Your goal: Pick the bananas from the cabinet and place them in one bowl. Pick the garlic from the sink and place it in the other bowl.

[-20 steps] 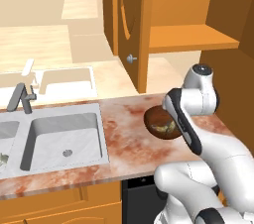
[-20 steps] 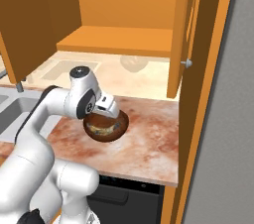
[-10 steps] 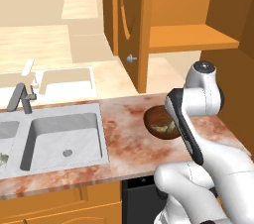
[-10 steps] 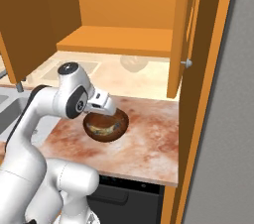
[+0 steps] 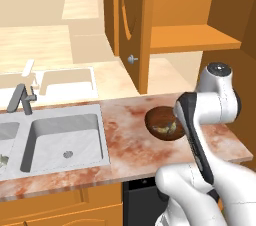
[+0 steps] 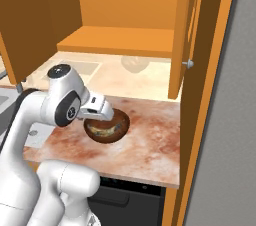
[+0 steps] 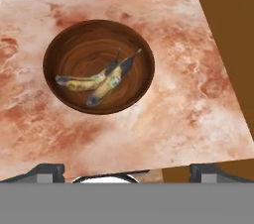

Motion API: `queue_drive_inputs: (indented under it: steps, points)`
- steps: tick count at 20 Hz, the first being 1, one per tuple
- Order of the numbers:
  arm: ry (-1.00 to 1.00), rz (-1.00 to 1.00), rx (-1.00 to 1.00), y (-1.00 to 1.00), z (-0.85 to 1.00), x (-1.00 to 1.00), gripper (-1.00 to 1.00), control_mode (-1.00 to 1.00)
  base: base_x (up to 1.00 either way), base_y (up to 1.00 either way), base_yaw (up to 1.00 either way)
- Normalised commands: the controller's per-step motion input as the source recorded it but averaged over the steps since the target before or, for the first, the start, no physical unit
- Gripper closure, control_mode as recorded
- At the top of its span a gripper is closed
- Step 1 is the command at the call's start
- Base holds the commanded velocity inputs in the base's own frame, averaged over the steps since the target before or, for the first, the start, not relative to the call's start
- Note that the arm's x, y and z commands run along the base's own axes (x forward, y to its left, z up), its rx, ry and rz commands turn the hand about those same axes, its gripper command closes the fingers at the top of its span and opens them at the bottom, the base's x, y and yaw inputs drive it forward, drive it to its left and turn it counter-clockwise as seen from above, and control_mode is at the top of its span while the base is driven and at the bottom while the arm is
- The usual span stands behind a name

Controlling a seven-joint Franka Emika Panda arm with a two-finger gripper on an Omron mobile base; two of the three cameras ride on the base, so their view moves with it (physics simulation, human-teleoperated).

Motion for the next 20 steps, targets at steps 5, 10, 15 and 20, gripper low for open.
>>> queue_drive_inputs:
  steps: [5,10,15,20]
  points:
    - [-0.01,0.06,0.00,-0.13,0.01,-0.42,-1.00,-1.00,0.00,0.00,0.00]
    - [-0.01,0.04,0.00,-0.06,0.00,-0.41,-1.00,-1.00,0.00,0.00,0.00]
    - [0.00,0.00,0.00,0.00,0.00,-0.29,-1.00,-1.00,0.00,0.00,0.00]
    - [0.00,0.00,0.00,0.00,0.00,-0.05,-1.00,1.00,-0.06,0.02,0.00]
